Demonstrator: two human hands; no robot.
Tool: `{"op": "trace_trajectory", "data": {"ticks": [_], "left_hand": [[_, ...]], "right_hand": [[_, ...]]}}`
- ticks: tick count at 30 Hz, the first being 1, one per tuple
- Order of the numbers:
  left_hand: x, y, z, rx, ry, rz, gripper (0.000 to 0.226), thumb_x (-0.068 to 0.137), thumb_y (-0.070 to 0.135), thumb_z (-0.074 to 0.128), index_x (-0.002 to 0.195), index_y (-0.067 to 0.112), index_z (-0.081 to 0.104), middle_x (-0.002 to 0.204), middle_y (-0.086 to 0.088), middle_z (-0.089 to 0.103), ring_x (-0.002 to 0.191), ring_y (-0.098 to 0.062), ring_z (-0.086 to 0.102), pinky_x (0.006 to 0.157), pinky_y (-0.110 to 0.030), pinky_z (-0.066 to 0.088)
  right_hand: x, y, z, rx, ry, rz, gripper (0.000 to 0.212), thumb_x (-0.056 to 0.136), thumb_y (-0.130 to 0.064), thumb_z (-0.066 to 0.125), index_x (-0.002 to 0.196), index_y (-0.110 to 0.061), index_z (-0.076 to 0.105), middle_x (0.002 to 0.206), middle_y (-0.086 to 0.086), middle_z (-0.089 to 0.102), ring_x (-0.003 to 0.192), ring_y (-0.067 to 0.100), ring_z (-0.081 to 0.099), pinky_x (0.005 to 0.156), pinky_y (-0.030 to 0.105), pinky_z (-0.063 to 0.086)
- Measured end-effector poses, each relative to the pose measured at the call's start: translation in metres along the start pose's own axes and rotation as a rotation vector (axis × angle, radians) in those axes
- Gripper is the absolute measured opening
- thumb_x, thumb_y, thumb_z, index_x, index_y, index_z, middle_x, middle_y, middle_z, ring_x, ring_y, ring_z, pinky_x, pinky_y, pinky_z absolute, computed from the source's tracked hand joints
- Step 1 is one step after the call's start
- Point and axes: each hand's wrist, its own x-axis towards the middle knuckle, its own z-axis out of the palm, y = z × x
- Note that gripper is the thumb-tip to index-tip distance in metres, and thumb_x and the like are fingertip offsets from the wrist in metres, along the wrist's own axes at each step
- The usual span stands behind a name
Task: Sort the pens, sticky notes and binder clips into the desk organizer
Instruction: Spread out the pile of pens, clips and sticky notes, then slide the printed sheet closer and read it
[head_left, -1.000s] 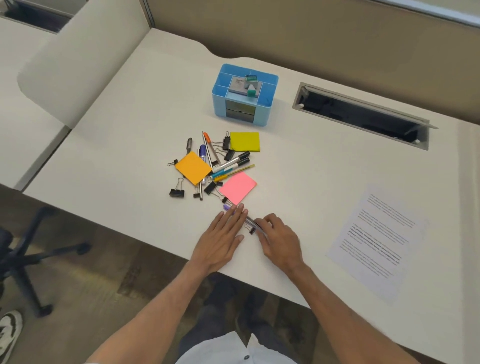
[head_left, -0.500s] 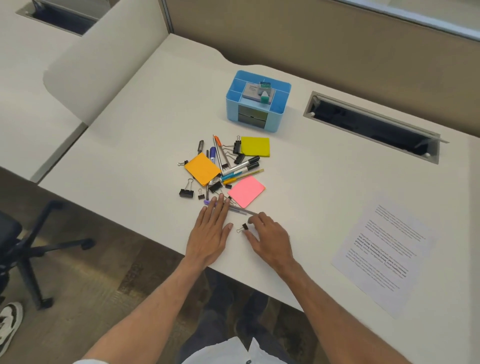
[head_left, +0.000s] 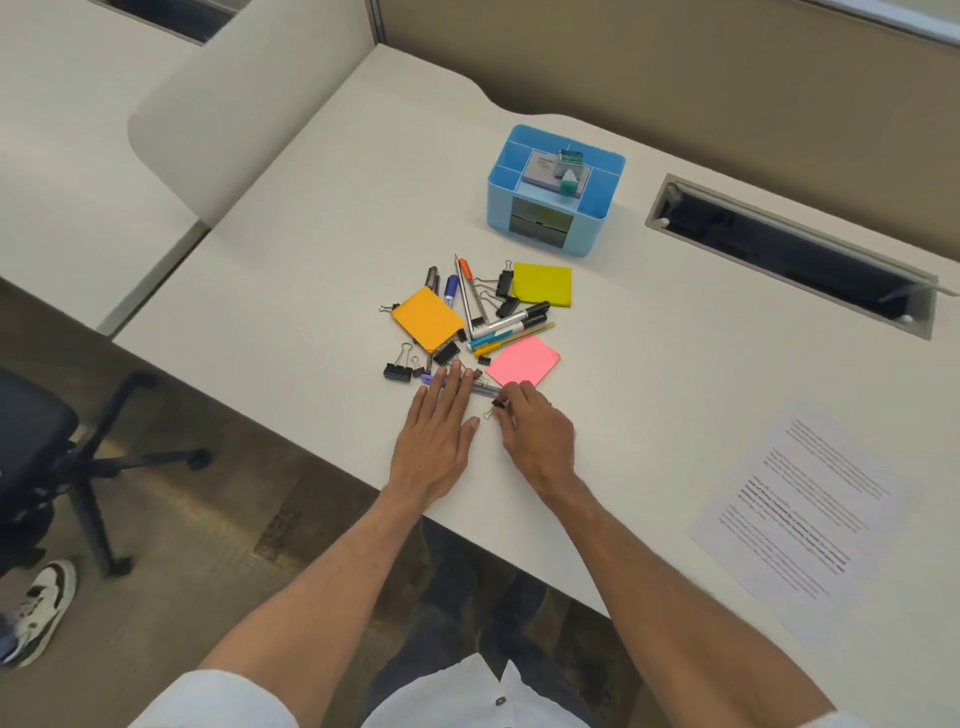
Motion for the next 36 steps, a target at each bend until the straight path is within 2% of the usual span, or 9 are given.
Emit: {"op": "trace_trajectory", "data": {"ticks": [5,11,15,18,21,25,30,33,36], "left_hand": [[0.005,-0.005,-0.005,0.034,0.006,-0.009,0.068,0.118,0.046,0.02,0.173,0.022,-0.012,0.181,0.002,-0.022,0.169,-0.017,-0.016,0.14,-0.043,0.004],[0.009,-0.016,-0.01,0.09,0.036,-0.024,0.069,0.118,0.044,0.021,0.172,0.02,-0.014,0.181,0.0,-0.022,0.169,-0.019,-0.017,0.14,-0.045,0.006],[0.009,-0.007,-0.011,0.081,0.09,-0.009,0.07,0.115,0.046,0.018,0.173,0.02,-0.01,0.182,0.001,-0.019,0.17,-0.02,-0.013,0.14,-0.047,0.007],[0.012,0.017,-0.008,0.043,0.116,0.035,0.069,0.116,0.043,0.022,0.174,0.021,-0.009,0.182,0.002,-0.016,0.17,-0.018,-0.011,0.14,-0.049,0.008],[0.02,0.062,0.001,0.027,0.111,0.162,0.066,0.118,0.035,0.028,0.175,0.021,-0.002,0.183,0.002,-0.009,0.171,-0.018,-0.005,0.14,-0.05,0.011],[0.026,0.146,0.018,0.052,-0.004,0.416,0.061,0.117,0.031,0.029,0.175,0.022,0.01,0.183,0.002,0.003,0.171,-0.02,0.004,0.138,-0.049,0.015],[0.024,0.24,0.038,0.087,-0.181,0.632,0.068,0.113,0.041,0.034,0.175,0.028,0.01,0.183,0.005,0.0,0.171,-0.018,0.0,0.139,-0.047,0.008],[0.02,0.276,0.05,0.128,-0.251,0.698,0.072,0.111,0.052,0.033,0.175,0.031,0.006,0.183,0.006,-0.004,0.171,-0.017,-0.005,0.14,-0.047,0.003],[0.017,0.296,0.059,0.159,-0.295,0.734,0.073,0.112,0.054,0.031,0.175,0.031,0.001,0.183,0.006,-0.007,0.171,-0.016,-0.007,0.14,-0.047,0.003]], "right_hand": [[0.009,-0.009,0.0,0.009,-0.007,0.015,0.023,0.11,-0.035,0.054,0.127,-0.021,0.062,0.117,-0.003,0.065,0.096,0.018,0.064,0.074,0.034,0.057],[0.013,-0.009,-0.006,0.064,-0.02,-0.008,0.031,0.109,-0.038,0.055,0.134,-0.022,0.06,0.124,-0.003,0.063,0.104,0.018,0.065,0.072,0.036,0.056],[-0.009,0.019,-0.02,0.152,0.128,0.04,0.025,0.107,-0.039,0.057,0.125,-0.025,0.067,0.11,-0.007,0.068,0.093,0.018,0.068,0.068,0.038,0.057],[-0.034,0.059,-0.034,0.18,0.278,0.206,0.017,0.103,-0.03,0.062,0.117,-0.026,0.07,0.105,-0.008,0.067,0.094,0.017,0.067,0.074,0.038,0.055],[-0.059,0.116,-0.057,0.1,0.335,0.361,0.021,0.099,-0.019,0.062,0.119,-0.023,0.069,0.114,-0.005,0.065,0.103,0.022,0.065,0.081,0.041,0.051],[-0.11,0.187,-0.09,-0.016,0.33,0.595,0.037,0.093,-0.017,0.066,0.13,-0.02,0.066,0.133,0.001,0.059,0.119,0.028,0.059,0.095,0.046,0.047],[-0.174,0.237,-0.11,0.02,0.225,0.846,0.066,0.096,-0.036,0.067,0.157,-0.02,0.046,0.167,0.006,0.036,0.154,0.027,0.035,0.126,0.05,0.026],[-0.198,0.251,-0.111,0.011,0.177,0.892,0.074,0.099,-0.046,0.063,0.163,-0.022,0.036,0.173,0.007,0.026,0.16,0.026,0.024,0.131,0.052,0.018],[-0.208,0.254,-0.11,0.049,0.151,0.907,0.077,0.1,-0.048,0.062,0.166,-0.021,0.033,0.175,0.008,0.022,0.161,0.028,0.023,0.131,0.054,0.019]]}}
